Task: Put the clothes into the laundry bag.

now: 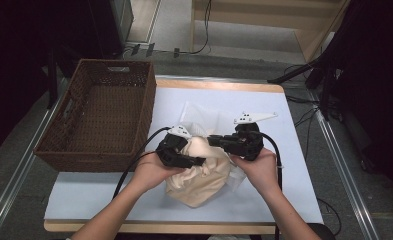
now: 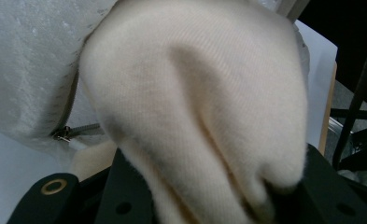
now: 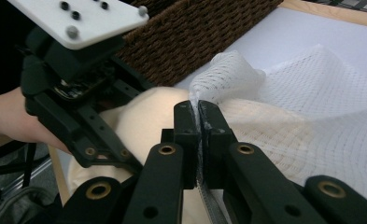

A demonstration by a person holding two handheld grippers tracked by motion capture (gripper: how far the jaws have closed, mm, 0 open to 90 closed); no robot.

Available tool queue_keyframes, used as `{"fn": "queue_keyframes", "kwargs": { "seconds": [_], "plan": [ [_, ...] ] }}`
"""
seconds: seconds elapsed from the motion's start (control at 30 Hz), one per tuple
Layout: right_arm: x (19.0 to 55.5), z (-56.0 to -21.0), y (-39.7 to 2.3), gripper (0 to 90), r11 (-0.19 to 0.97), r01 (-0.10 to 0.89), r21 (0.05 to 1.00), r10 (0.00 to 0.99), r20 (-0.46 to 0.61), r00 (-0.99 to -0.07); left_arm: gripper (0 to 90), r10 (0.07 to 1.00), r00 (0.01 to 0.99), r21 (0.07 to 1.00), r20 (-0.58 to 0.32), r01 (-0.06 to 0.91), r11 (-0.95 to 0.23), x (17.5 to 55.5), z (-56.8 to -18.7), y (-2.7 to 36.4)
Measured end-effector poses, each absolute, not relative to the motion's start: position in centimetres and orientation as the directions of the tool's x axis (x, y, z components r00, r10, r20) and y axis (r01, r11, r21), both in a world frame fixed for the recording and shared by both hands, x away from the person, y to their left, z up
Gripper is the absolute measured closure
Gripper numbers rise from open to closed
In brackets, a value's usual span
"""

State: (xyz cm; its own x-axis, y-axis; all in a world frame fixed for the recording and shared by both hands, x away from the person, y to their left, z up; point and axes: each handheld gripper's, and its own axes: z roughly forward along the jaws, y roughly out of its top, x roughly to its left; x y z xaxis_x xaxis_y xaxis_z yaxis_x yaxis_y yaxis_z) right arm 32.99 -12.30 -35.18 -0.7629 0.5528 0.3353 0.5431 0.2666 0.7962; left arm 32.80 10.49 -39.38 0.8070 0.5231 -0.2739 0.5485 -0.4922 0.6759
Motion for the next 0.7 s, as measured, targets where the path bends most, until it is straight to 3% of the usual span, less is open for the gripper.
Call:
{"fn": "queue_keyframes", "kwargs": {
  "seconds": [0.7],
  "plan": [
    [31.1,-35.2,-12.8,88.2,0.28,0.541,0.793,0.555,0.326,-0.765,59.7,0.556,0.781,0.648,-0.283,0.584,-0.489,34.9,-41.7,8.2]
  ]
}}
